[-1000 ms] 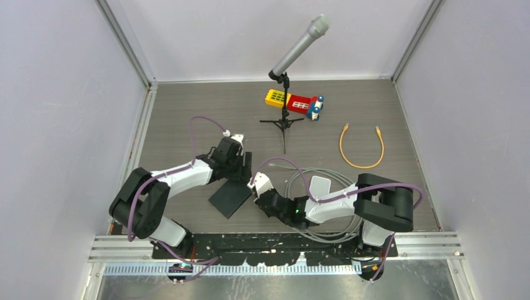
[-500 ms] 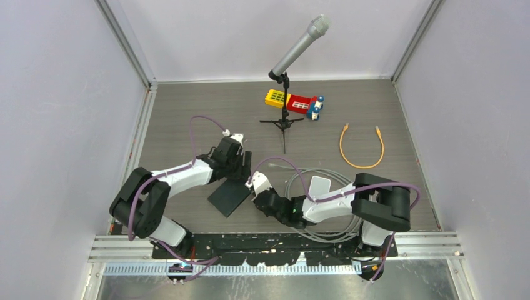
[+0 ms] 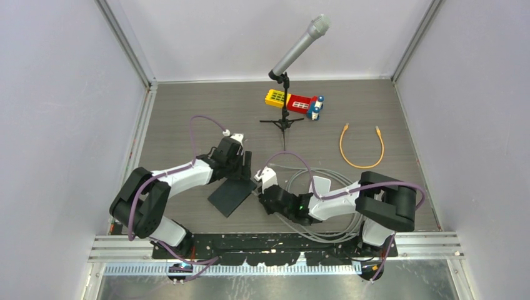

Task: Insert the plug into the switch port
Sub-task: Insert the connector into the switch port.

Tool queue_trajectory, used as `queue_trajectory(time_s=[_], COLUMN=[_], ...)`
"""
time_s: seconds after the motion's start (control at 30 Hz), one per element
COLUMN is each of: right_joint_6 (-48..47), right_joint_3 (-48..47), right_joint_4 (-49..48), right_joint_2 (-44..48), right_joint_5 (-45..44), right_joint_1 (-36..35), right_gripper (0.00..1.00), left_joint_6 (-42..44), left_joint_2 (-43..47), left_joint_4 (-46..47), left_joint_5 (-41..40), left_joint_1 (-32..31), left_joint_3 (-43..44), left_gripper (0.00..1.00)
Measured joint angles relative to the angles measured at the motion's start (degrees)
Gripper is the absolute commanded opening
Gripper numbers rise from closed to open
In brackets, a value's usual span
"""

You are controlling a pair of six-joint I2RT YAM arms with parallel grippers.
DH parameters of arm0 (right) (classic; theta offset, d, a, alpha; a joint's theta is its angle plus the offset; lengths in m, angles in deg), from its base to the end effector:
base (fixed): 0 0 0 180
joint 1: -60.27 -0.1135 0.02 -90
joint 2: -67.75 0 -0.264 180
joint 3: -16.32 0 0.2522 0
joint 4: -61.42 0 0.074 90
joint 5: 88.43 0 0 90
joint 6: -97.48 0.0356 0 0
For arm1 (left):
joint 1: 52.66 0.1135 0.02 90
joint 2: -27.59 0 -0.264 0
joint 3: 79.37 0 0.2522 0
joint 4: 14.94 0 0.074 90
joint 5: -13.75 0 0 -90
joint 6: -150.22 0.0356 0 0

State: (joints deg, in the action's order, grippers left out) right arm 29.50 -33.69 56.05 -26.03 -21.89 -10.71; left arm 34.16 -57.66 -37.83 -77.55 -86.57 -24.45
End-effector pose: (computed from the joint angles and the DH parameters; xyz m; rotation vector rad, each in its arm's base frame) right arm 0.1122 0.2819 0.1362 -0.7117 2.0969 0.4577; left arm 0.2340 -0.1563 0.1615 0.1647 2.5406 -0.3980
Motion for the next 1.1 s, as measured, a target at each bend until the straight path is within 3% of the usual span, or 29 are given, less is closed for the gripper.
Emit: queue_trajectory(time_s=[0.3,1.1], right_joint_6=[4.5,3.4], right_joint_3=[4.0,4.9], right_joint_4=[-7.0,-7.8], right_joint_2=[1.4,1.4], right_joint_5=[6.5,6.8], right_joint_1=[3.2,4.0], right_gripper=[0.00,0.00], left_joint_6=[-0.2,-0.4], left_joint_2=[0.0,-0.8], left_joint_4=[0.1,2.1], left_joint_5=[-0.2,-1.2], left_joint_1=[-0.3,-2.4], left_joint_3=[0.0,0.0], left_gripper=[0.69,0.68])
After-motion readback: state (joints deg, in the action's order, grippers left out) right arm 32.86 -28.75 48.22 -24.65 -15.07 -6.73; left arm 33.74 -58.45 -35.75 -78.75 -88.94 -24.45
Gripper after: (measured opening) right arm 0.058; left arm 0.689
